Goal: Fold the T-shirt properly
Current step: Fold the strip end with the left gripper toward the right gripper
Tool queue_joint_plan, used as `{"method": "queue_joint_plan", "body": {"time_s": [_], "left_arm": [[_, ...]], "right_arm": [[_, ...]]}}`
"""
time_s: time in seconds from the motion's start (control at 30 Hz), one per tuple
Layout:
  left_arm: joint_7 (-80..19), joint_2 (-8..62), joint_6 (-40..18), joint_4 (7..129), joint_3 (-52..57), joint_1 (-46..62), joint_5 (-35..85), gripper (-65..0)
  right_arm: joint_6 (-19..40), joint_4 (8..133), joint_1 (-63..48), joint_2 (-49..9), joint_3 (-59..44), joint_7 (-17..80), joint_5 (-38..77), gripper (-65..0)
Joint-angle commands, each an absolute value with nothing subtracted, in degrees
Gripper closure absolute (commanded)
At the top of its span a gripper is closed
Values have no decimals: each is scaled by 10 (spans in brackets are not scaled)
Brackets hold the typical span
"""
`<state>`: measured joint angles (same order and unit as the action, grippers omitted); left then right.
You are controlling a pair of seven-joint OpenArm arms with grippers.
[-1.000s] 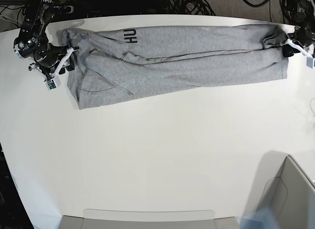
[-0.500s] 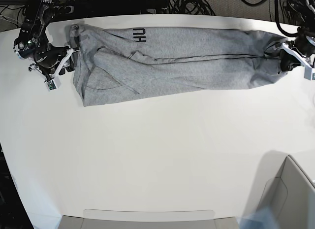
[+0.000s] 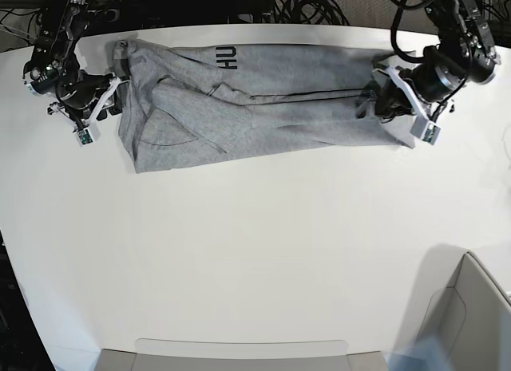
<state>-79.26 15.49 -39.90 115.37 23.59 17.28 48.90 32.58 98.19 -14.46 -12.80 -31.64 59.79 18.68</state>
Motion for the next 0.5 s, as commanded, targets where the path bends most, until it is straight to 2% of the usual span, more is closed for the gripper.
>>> {"method": "queue_joint_plan", "body": {"time_s": [0.0, 0.47], "left_arm": [[-777, 157, -400, 1164, 223, 165, 502, 0], [-776, 100, -400, 1164, 115, 144, 497, 0]], "right_arm": [[329, 990, -139, -136, -319, 588, 193, -206], [328, 989, -139, -136, -277, 586, 193, -206]]}}
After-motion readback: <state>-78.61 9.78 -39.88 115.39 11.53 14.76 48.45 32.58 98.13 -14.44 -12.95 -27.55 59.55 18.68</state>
